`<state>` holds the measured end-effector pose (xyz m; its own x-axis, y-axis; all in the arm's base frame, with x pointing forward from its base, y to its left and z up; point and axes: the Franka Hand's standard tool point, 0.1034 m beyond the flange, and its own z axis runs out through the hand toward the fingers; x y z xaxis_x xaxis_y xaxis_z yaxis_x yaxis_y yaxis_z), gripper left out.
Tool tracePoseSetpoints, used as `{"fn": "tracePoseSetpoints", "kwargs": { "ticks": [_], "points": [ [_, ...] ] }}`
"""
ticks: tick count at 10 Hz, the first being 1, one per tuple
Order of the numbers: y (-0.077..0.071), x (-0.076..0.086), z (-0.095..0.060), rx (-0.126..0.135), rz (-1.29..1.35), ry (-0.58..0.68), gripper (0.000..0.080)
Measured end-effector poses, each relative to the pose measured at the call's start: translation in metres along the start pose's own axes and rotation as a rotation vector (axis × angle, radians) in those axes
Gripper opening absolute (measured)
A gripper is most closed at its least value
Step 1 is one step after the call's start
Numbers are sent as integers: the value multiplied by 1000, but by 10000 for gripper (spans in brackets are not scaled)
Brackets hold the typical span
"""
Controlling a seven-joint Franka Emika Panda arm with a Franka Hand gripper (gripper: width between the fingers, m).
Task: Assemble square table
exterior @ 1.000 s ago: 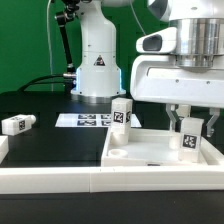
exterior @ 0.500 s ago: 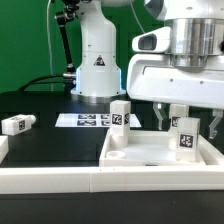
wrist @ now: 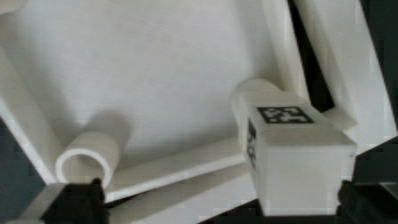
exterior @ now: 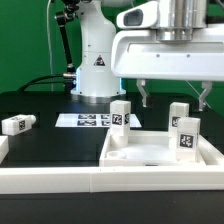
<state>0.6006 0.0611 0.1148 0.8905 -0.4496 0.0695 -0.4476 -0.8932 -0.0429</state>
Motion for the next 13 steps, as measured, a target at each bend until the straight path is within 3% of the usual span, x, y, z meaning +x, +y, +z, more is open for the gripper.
{"fn": "tracePoseSetpoints", "kwargs": {
  "ticks": [5,6,7,8,11,13],
  "points": [
    [6,-5,8,-6,-30,-10,649],
    [30,-6,9,2,-83,-10,649],
    [73,-10,14,-4,-93,-3,649],
    [86,-10,17,-11,-80,-8,649],
    [85,-9,18,-11,-84,-7,649],
    [104,0,17,-19,-83,-4,649]
  ]
}}
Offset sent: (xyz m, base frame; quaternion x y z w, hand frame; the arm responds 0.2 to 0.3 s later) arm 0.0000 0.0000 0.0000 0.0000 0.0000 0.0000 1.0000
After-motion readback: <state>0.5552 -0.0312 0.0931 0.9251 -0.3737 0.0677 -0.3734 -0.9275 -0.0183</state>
